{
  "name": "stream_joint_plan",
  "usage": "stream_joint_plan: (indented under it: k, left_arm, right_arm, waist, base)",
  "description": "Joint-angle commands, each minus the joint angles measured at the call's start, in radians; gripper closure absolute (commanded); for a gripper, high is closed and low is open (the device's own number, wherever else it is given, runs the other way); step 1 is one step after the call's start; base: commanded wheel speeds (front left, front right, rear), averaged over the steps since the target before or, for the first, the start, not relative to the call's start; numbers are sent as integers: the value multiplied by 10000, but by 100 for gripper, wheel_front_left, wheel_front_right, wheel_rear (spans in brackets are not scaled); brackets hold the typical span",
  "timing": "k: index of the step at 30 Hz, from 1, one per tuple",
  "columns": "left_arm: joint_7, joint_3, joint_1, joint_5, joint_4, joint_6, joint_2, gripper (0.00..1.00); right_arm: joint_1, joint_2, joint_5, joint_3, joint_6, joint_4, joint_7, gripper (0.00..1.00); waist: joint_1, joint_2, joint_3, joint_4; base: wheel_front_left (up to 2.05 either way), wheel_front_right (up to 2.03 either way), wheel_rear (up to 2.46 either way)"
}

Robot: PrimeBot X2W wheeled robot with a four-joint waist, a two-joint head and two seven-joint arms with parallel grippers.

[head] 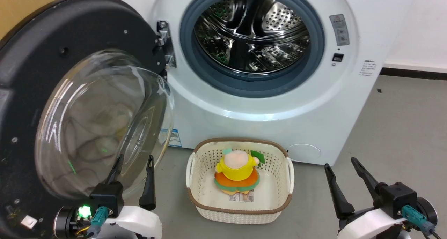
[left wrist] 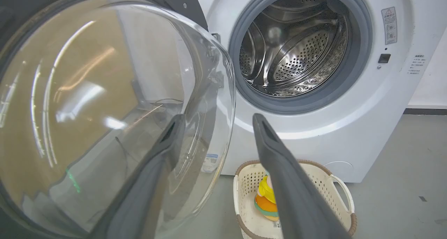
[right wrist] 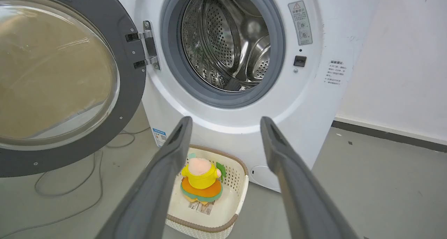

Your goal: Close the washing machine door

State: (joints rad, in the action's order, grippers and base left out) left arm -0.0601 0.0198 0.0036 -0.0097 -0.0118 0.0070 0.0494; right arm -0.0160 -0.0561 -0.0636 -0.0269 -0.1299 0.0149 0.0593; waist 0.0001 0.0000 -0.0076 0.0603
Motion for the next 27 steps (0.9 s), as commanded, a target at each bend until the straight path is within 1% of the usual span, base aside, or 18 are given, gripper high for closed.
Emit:
stream_joint_plan:
  k: [1,18,27]
  left_arm:
    - [-101,10,150,-12,-72,52,31,0]
    - [-456,40,302,-40,-223,124,89,0]
    - [-644,-81,454,-91,-517,301,91,0]
  right_arm:
    - [-86,-30,-87,-46,-2,12,92,0]
    - [-160,-42,-427,-267,-3,139,457,0]
    - [93,-131,-641,-607,-4,285,646,0]
  waist:
    - [-1,0,-18,113]
    - [-1,0,-210,1310]
    - [-1,0,-124,1765]
  base:
    - [0,0,0]
    - [0,0,0]
    - [0,0,0]
